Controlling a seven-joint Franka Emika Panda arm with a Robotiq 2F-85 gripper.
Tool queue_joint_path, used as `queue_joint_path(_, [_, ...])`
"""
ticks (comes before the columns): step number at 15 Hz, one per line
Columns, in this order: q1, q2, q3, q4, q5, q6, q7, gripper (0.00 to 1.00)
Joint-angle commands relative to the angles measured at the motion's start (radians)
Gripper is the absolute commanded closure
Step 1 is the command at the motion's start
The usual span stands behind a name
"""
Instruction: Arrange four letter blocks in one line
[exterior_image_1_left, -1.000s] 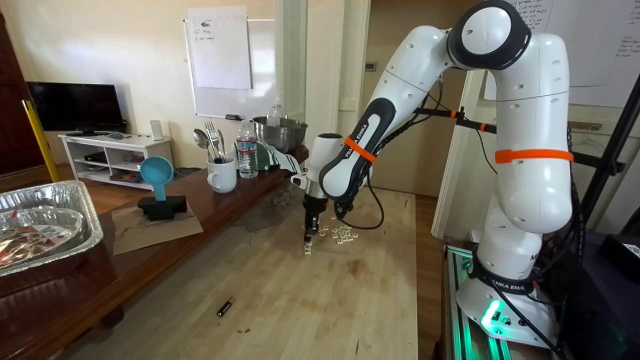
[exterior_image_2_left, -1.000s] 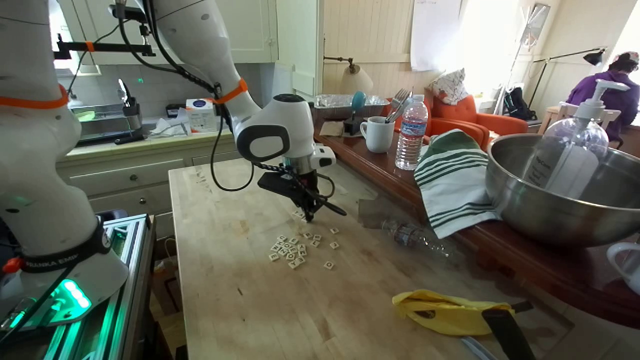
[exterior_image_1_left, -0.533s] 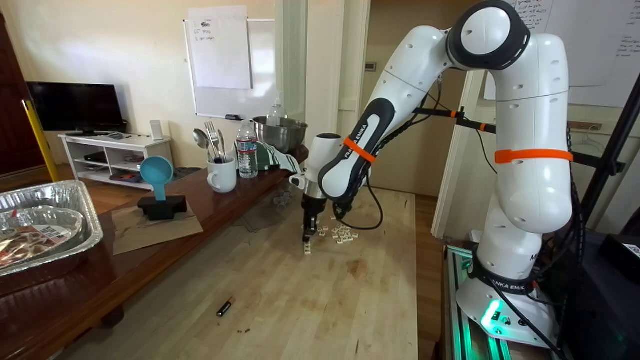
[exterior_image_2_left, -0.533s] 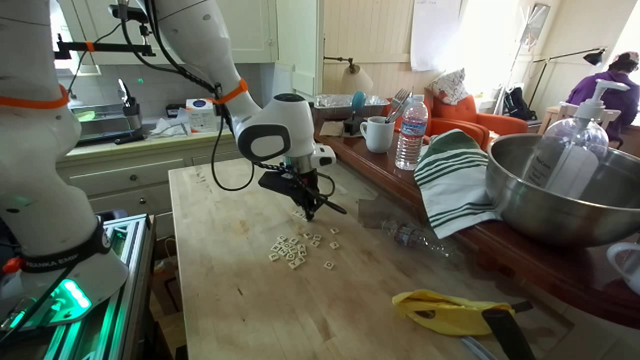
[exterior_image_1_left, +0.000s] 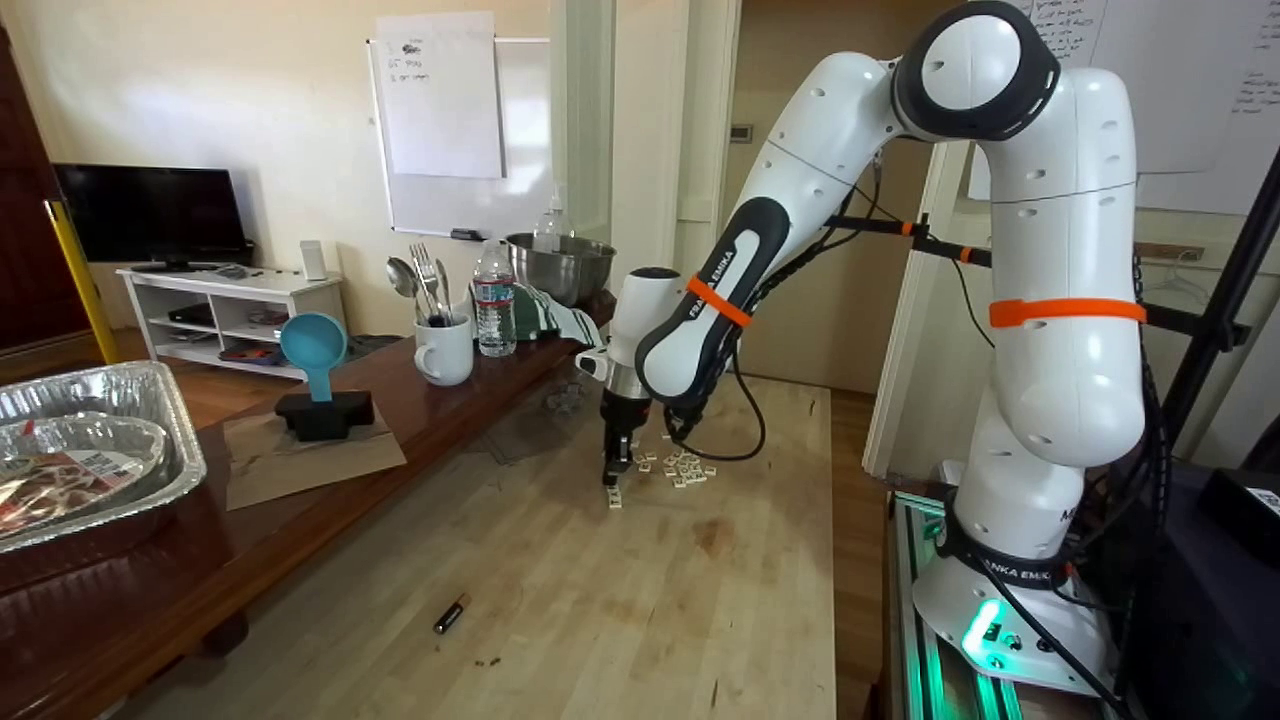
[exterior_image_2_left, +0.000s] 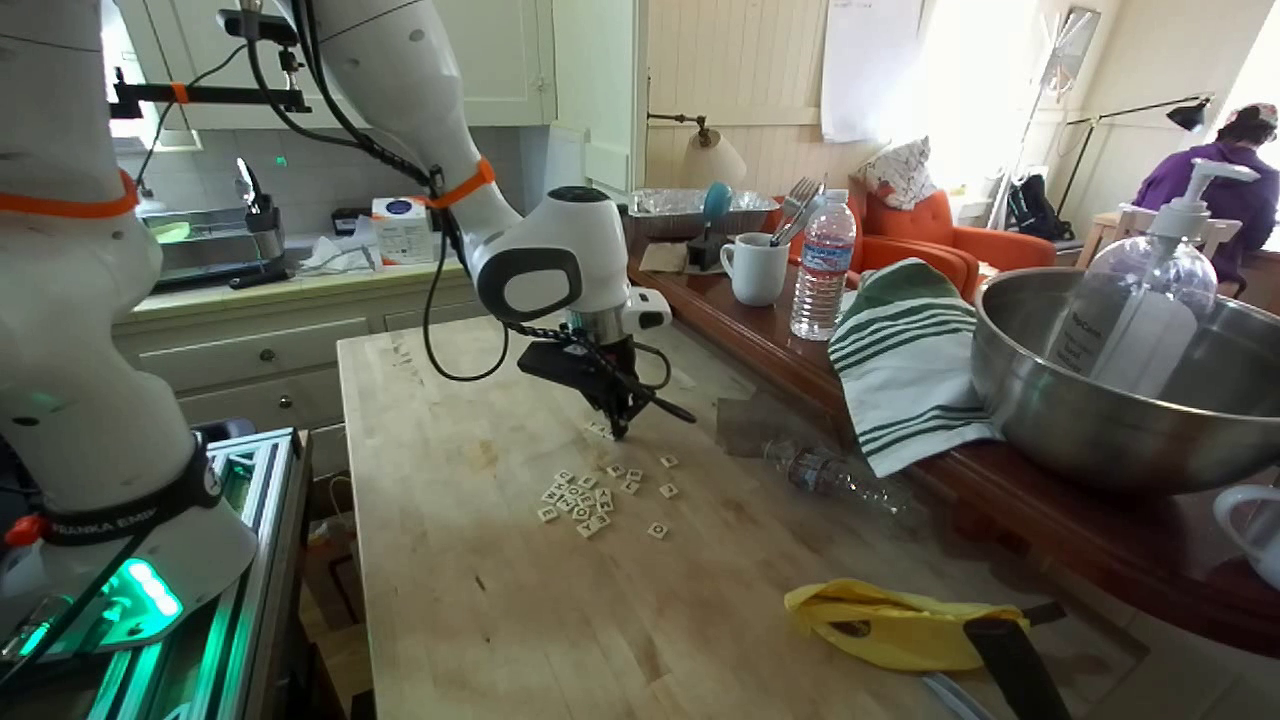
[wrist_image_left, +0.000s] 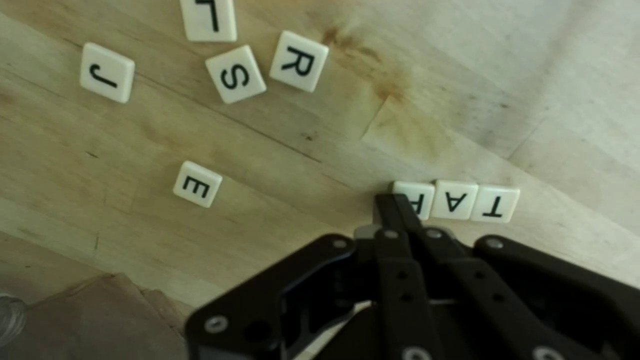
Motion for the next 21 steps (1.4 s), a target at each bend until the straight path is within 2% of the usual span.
queue_joint_path(1, [0.005,0.043,0.002,0.004,-0.033,0.027,0.021,1.0])
queue_joint_path(16, [-0.015,-0.027,0.028,-0.025,-0.017,0.051,0.005,1.0])
queue_joint_path(21, [-0.039,-0.089,0.052,-0.07,0.012,-0.018,-0.039,1.0])
